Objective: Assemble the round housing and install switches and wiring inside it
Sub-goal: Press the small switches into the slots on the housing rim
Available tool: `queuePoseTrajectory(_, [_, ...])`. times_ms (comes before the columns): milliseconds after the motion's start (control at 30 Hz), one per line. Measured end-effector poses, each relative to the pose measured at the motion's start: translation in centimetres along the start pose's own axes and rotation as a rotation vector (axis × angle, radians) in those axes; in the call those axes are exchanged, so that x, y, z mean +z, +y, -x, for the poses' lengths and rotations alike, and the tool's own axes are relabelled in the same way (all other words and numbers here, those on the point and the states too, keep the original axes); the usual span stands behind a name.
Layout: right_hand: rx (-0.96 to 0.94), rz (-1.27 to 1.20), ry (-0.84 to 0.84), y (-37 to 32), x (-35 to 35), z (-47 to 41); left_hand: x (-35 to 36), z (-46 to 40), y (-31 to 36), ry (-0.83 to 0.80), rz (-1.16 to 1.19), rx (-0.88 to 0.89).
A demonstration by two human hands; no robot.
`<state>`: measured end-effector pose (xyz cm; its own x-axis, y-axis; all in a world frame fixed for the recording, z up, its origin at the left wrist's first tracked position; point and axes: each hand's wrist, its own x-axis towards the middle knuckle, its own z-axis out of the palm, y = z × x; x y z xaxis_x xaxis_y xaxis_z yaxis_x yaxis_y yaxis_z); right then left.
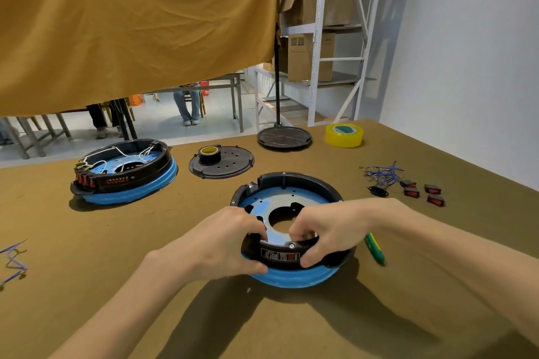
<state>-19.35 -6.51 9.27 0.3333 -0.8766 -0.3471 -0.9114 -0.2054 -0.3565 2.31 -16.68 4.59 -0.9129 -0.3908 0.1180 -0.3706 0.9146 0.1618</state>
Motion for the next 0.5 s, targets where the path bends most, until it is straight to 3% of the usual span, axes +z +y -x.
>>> queuePoseTrajectory(200, [-0.020, 0.035, 0.208, -0.8, 2.3, -0.3, -0.4, -0.7, 0.5, -0.131, -0.047, -0.018])
queuePoseTrajectory(500, [-0.047, 0.037, 0.068, -0.9, 1.2, 0.1, -0.9, -0.9, 1.0, -0.156, -0.029, -0.006])
